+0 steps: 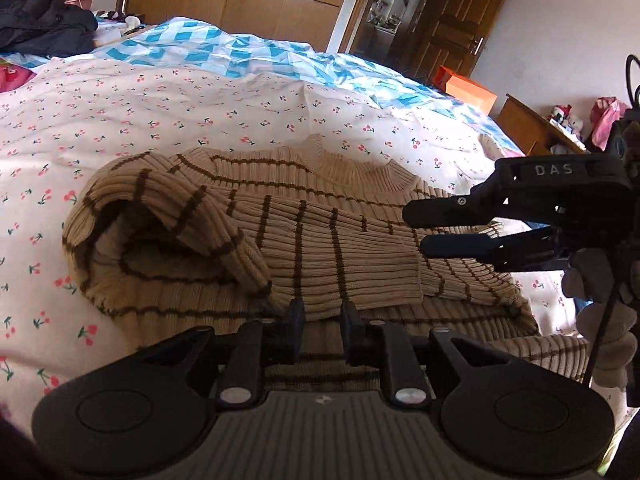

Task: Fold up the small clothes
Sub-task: 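Fold the sleeve across the sweater body with the left gripper and release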

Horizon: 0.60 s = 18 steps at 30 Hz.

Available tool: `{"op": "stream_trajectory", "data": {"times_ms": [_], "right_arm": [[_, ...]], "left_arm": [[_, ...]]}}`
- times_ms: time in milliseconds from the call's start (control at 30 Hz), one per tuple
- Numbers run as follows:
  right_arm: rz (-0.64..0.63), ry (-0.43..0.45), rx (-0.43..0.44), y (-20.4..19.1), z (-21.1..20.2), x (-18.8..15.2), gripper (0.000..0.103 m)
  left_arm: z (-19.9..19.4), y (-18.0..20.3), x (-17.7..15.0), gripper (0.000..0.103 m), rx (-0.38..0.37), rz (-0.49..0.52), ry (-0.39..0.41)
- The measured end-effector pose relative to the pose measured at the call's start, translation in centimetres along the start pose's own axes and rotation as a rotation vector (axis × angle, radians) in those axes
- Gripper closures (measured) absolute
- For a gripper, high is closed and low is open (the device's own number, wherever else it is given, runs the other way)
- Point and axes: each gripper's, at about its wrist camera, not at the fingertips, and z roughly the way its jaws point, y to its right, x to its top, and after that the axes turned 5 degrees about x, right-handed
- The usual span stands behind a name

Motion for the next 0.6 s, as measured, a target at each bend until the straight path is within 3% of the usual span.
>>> {"op": "stream_trajectory", "data": {"times_ms": [233, 333, 400, 467, 600], "right_arm": [[0.043, -0.029, -0.049, 0.7, 0.3, -1.6, 0.059], [0.063, -0.056, -0.018, 0.4, 1.2, -1.8, 0.059], [0.064, -0.08, -0.035, 0.1, 2.2, -1.7, 0.063], [0.091, -0.101, -0.051, 0.4, 2.9, -1.7, 0.082], [0.113, -0.07, -0.026, 0.2, 2.1, -1.4, 0.092]], "left_arm": [[-0.9, -0.8, -1.5, 0.073, -0.027, -0.074, 0.039], [-1.3, -1.1, -1.6, 0.072, -0.031, -0.08, 0.062], [-1.3, -1.2, -1.7, 0.072, -0.028, -0.083, 0.065], [-1.4, -1.3, -1.8, 0.072, -0.021, -0.078, 0.069], [-1.8, -1.1, -1.9, 0.071, -0.012, -0.059, 0.099]]}}
